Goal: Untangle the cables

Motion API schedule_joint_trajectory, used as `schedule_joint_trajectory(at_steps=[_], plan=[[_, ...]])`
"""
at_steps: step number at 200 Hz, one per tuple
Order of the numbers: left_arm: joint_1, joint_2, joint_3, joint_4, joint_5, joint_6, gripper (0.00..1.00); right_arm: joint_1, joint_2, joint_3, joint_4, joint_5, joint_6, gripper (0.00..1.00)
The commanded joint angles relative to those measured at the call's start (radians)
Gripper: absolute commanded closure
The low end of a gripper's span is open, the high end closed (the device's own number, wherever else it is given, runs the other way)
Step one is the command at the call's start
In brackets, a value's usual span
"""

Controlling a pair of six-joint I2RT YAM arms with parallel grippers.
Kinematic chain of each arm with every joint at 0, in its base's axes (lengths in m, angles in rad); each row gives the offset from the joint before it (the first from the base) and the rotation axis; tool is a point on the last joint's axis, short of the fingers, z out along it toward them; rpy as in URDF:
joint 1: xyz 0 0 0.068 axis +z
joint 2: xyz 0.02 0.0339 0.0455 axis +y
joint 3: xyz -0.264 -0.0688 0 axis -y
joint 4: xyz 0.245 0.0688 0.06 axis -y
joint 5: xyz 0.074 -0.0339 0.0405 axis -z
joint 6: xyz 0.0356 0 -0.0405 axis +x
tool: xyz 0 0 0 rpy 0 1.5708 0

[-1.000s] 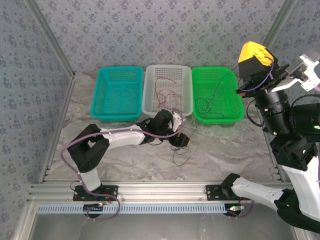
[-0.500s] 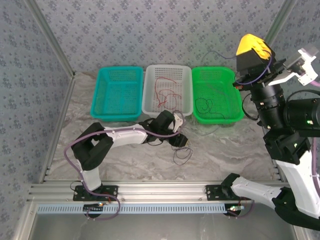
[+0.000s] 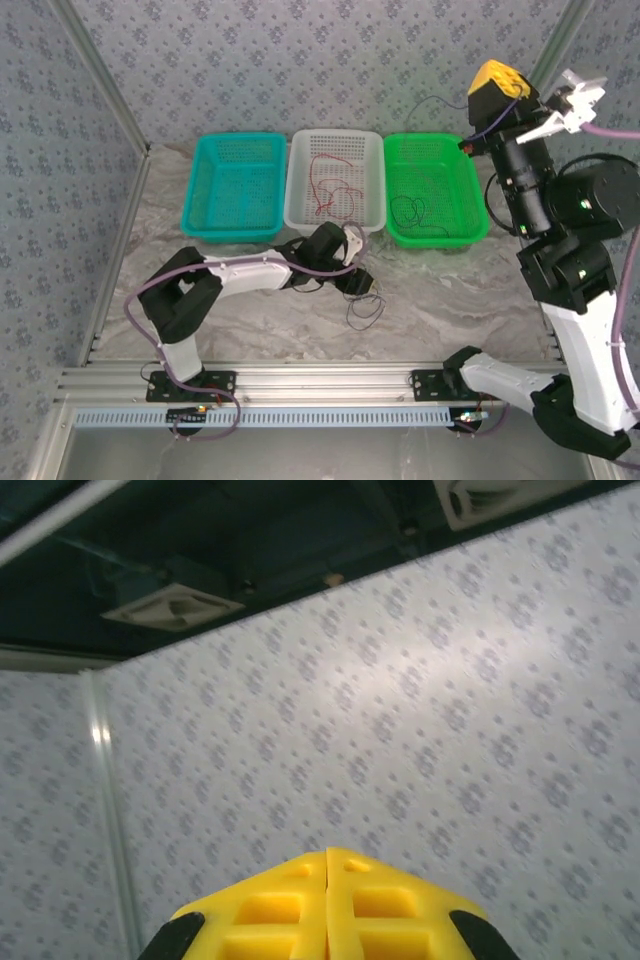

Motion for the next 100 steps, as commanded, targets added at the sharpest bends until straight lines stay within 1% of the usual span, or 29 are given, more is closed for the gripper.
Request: schedule_joint_trajectory(at_steps=[1,28,42,57,100], plan=[[-0.005,-0.057,-0.022,0.007,-0.034,0.012,0.42,-0.115,0.052,0.025,-0.126,-0.055,0.106,1.00],[-0.004,-0.082,-0.050,-0.011,-0.068,0.015,0.42,-0.291,0.094,-0.001,-0.105,-0.167,0.220,1.00],[-0.004,-0.098,-0.068,-0.014,-0.083,0.014,0.41,-0.358,0.117,-0.012,-0.096,-0.219,0.275,1.00],[-0.004,-0.115,-0.082,-0.018,-0.099,0.015,0.41,-0.406,0.145,-0.018,-0.098,-0.256,0.298,1.00],[-0.002,-0.139,-0.087,-0.033,-0.129,0.030,0.40,-0.493,0.217,-0.064,-0.130,-0.329,0.315,1.00]])
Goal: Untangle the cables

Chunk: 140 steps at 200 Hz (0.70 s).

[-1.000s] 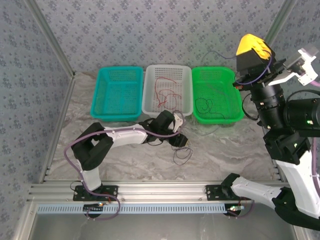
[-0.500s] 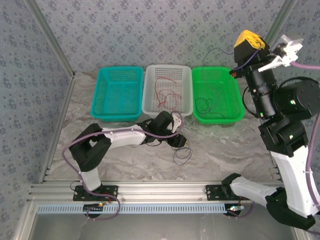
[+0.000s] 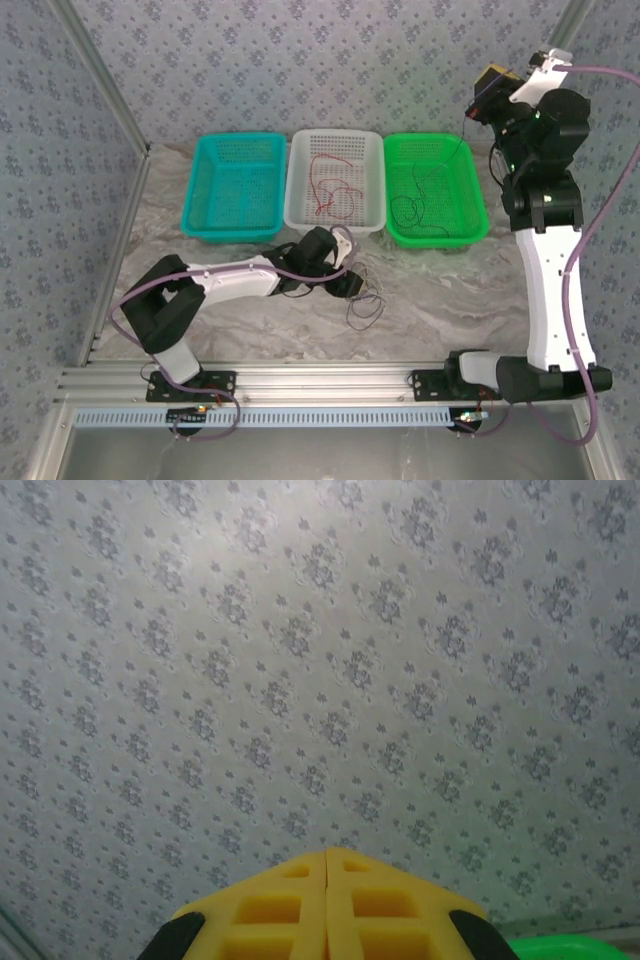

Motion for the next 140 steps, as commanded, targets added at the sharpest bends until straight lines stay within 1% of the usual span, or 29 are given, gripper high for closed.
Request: schedule_joint_trajectory(at_steps=[1,38,85,115,140], plan=[[-0.002,-0.042,0.004,-0.018,-0.030,0.026,0.40,-0.044,0.023,-0.024,-0.012,-0.082,0.048,1.00],[0.003,-0.043,0.006,-0.029,-0.033,0.028,0.39,-0.096,0.085,-0.107,-0.074,-0.119,0.045,1.00],[0.010,-0.048,0.002,-0.040,-0.036,0.033,0.38,-0.107,0.213,-0.180,-0.223,-0.156,-0.032,1.00],[0.013,-0.048,0.006,-0.048,-0.036,0.033,0.38,-0.115,0.263,-0.227,-0.239,-0.139,-0.052,1.00],[0.016,-0.040,0.013,-0.052,-0.037,0.031,0.38,-0.117,0.316,-0.229,-0.274,-0.139,-0.075,1.00]])
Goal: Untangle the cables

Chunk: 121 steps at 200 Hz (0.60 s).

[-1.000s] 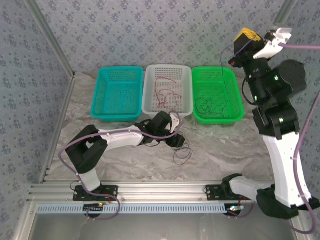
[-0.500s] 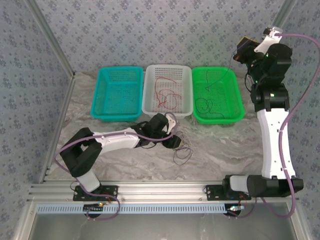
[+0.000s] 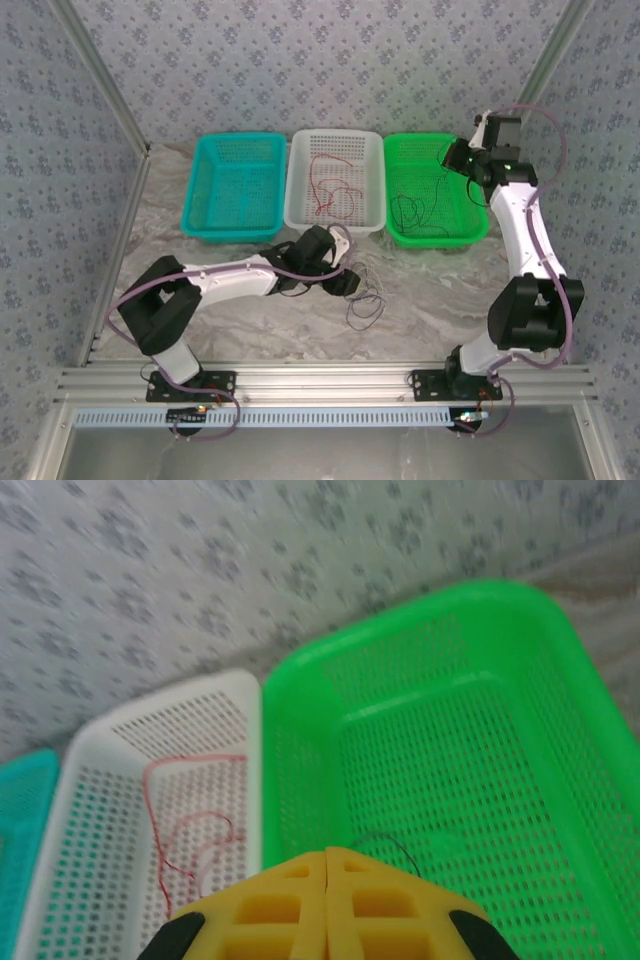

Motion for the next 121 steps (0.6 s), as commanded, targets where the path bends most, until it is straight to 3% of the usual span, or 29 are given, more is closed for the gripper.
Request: schedule_joint_trajectory(at_steps=[1,41,76,86,103,121], plan=[[0.006,-0.027,0.013,-0.027,-0.006,0.012,0.38,-0.009,0.033,0.006,-0.050,-0.013,-0.043,1.00],[0.006,-0.022,0.024,-0.033,-0.004,0.008,0.38,-0.006,0.117,0.016,-0.110,-0.023,-0.078,0.97],[0.005,-0.022,0.030,-0.039,-0.007,0.009,0.38,-0.003,0.173,0.040,-0.158,-0.019,-0.098,0.87],[0.005,-0.022,0.030,-0.042,-0.005,0.009,0.38,0.000,0.194,0.058,-0.180,-0.021,-0.105,0.79],[0.005,-0.021,0.027,-0.043,-0.006,0.010,0.37,0.007,0.227,0.096,-0.226,-0.011,-0.118,0.53],[0.006,-0.021,0.027,-0.047,-0.008,0.011,0.37,0.019,0.243,0.121,-0.251,0.013,-0.128,0.43]])
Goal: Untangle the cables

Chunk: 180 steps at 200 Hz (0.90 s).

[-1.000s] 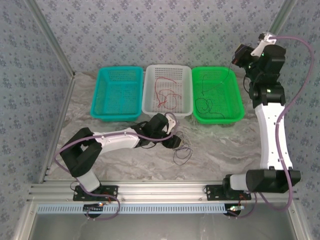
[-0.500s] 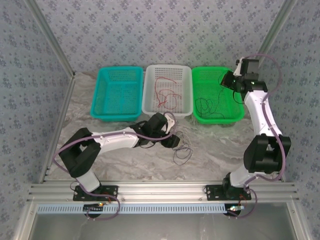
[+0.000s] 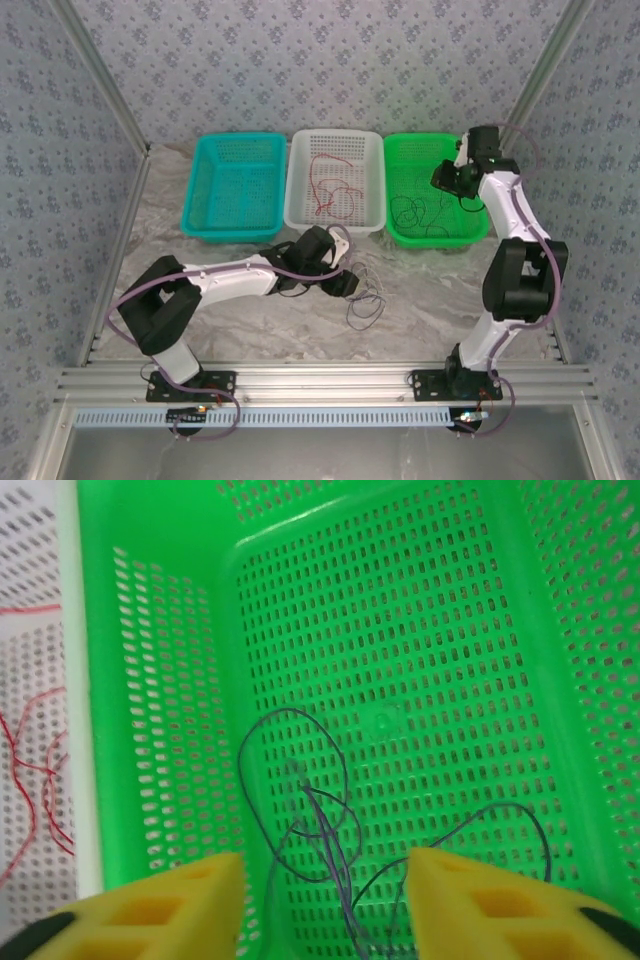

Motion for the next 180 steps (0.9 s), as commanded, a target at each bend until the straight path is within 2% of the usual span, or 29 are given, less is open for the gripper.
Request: schedule_joint_trajectory(at_steps=[1,24,59,106,148,180], plan=[[0.005,-0.021,0.027,-0.021,-0.006,0.011,0.37,0.015,0.021,0.062,-0.080,0.020,-0.028,0.42],[0.005,-0.026,0.021,-0.021,-0.008,0.011,0.37,0.021,0.008,0.064,-0.078,0.037,-0.029,0.39],[0.005,-0.028,0.015,-0.019,-0.010,0.011,0.37,0.033,-0.034,0.058,-0.079,0.026,-0.019,0.28],[0.005,-0.043,-0.008,-0.012,0.029,0.017,0.35,0.099,-0.206,-0.076,-0.026,-0.013,-0.068,0.18],[0.005,-0.072,-0.067,0.031,0.078,0.022,0.34,0.150,-0.397,-0.293,0.030,-0.006,-0.053,0.18],[0.005,-0.065,-0.070,0.038,0.086,0.007,0.34,0.242,-0.514,-0.466,0.047,0.045,-0.001,0.22]])
